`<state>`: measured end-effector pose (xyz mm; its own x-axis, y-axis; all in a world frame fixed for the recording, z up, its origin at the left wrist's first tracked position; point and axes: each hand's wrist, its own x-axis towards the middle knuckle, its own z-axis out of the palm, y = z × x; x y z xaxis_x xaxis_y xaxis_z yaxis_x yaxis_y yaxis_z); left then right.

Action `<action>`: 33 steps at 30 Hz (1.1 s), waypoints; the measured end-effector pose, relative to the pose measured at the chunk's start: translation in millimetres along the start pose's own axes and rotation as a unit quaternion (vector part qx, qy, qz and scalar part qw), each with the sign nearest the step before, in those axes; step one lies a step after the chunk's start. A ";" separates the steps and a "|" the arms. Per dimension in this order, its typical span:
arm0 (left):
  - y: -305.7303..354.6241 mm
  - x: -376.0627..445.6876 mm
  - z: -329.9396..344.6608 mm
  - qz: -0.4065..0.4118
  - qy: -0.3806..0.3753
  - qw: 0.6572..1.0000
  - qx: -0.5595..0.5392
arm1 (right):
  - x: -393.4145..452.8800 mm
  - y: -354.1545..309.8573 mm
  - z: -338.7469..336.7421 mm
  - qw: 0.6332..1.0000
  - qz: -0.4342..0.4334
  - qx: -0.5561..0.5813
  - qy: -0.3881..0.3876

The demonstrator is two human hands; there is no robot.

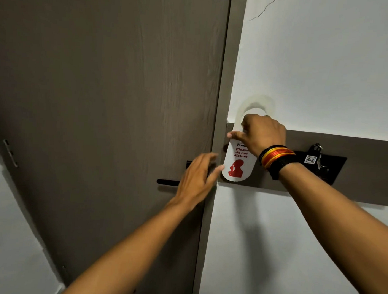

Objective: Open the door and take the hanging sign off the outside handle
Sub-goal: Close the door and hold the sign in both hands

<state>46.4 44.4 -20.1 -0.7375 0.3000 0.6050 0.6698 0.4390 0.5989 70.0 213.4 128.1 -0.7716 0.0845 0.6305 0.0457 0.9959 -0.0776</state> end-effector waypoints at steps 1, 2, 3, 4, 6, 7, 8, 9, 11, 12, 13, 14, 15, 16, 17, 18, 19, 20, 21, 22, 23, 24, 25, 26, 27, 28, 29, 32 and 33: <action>11.4 6.4 -1.6 -0.003 -0.007 0.999 -0.031 | -4.3 -4.2 -2.2 1.000 -0.005 0.001 -0.003; 20.8 12.5 -2.4 -0.005 -0.011 0.998 -0.058 | -8.0 -6.7 -4.6 1.000 -0.010 0.004 -0.006; 28.0 17.4 -3.6 -0.006 -0.014 0.997 -0.076 | -11.7 -8.2 -7.7 1.000 -0.013 0.008 -0.007; 33.6 21.1 -4.2 -0.008 -0.015 0.996 -0.089 | -16.4 -8.7 -13.0 1.000 -0.015 0.013 -0.006; 41.0 25.9 -3.8 -0.015 -0.015 0.993 -0.117 | -23.7 -5.8 -24.5 0.999 -0.014 0.040 -0.005; 45.0 26.4 -2.5 -0.026 -0.017 0.990 -0.141 | -28.3 -1.9 -30.2 0.997 -0.008 0.082 -0.002; 47.8 26.8 0.2 -0.040 -0.021 0.984 -0.173 | -35.1 3.7 -35.9 0.988 0.006 0.153 0.011; 50.9 26.9 3.8 -0.053 -0.027 0.977 -0.206 | -44.6 11.8 -41.4 0.969 0.030 0.244 0.039; 55.8 25.9 12.0 -0.069 -0.026 0.965 -0.251 | -67.4 34.9 -45.4 0.910 0.095 0.390 0.105; 58.5 24.6 17.5 -0.078 -0.025 0.960 -0.267 | -79.3 49.0 -43.8 0.892 0.127 0.417 0.120; 61.9 23.4 23.2 -0.087 -0.029 0.955 -0.280 | -91.3 63.0 -40.3 0.884 0.157 0.427 0.109; 65.8 22.1 30.6 -0.095 -0.036 0.951 -0.291 | -103.0 77.4 -35.2 0.879 0.184 0.433 0.079; 71.5 19.2 41.6 -0.098 -0.046 0.949 -0.296 | -115.1 93.3 -29.8 0.871 0.207 0.444 0.042; 76.2 15.9 52.5 -0.100 -0.051 0.949 -0.295 | -125.0 106.6 -24.2 0.861 0.221 0.458 0.010; 81.0 11.6 64.2 -0.102 -0.055 0.950 -0.291 | -134.2 118.5 -19.1 0.856 0.227 0.463 -0.012; 84.9 7.9 75.0 -0.104 -0.058 0.951 -0.287 | -141.2 129.1 -15.4 0.857 0.232 0.460 -0.027; 92.5 3.0 90.7 -0.110 -0.061 0.951 -0.283 | -148.9 146.1 -13.9 0.860 0.237 0.450 -0.035; 96.7 -1.4 102.7 -0.115 -0.064 0.952 -0.275 | -154.3 159.4 -11.2 0.863 0.239 0.443 -0.043; 103.0 -7.3 117.2 -0.119 -0.070 0.953 -0.268 | -161.4 174.9 -8.7 0.863 0.244 0.440 -0.051; 108.3 -12.7 129.9 -0.124 -0.073 0.954 -0.263 | -167.5 188.5 -5.8 0.863 0.245 0.437 -0.057; 114.4 -17.7 141.5 -0.128 -0.073 0.955 -0.257 | -172.9 202.1 -2.4 0.862 0.248 0.437 -0.062; 122.1 -21.2 156.2 -0.134 -0.071 0.956 -0.251 | -178.5 217.7 -0.3 0.861 0.253 0.436 -0.060; 129.1 -23.3 169.7 -0.140 -0.067 0.957 -0.245 | -182.9 232.1 2.2 0.860 0.259 0.437 -0.058; 141.3 -26.3 189.1 -0.146 -0.064 0.957 -0.242 | -189.4 253.0 2.6 0.856 0.265 0.440 -0.058; 155.4 -29.6 210.8 -0.152 -0.062 0.957 -0.241 | -195.5 277.2 2.4 0.855 0.267 0.441 -0.058; 161.0 -30.9 224.3 -0.155 -0.065 0.956 -0.239 | -199.4 292.3 4.8 0.853 0.271 0.442 -0.057; 171.6 -32.0 246.3 -0.160 -0.069 0.956 -0.235 | -205.5 316.5 4.8 0.852 0.276 0.442 -0.055; 215.6 -34.9 320.6 -0.172 -0.084 0.957 -0.217 | -226.2 402.3 -0.9 0.845 0.278 0.452 -0.069; 228.8 -35.6 341.3 -0.174 -0.094 0.957 -0.212 | -232.3 427.8 -0.8 0.840 0.286 0.455 -0.076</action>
<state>196.6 423.2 -83.7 -0.8978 0.3627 0.2498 0.3270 0.1693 0.9297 269.4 619.8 -50.9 -0.8643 0.4666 0.1881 -0.0141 0.3513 -0.9362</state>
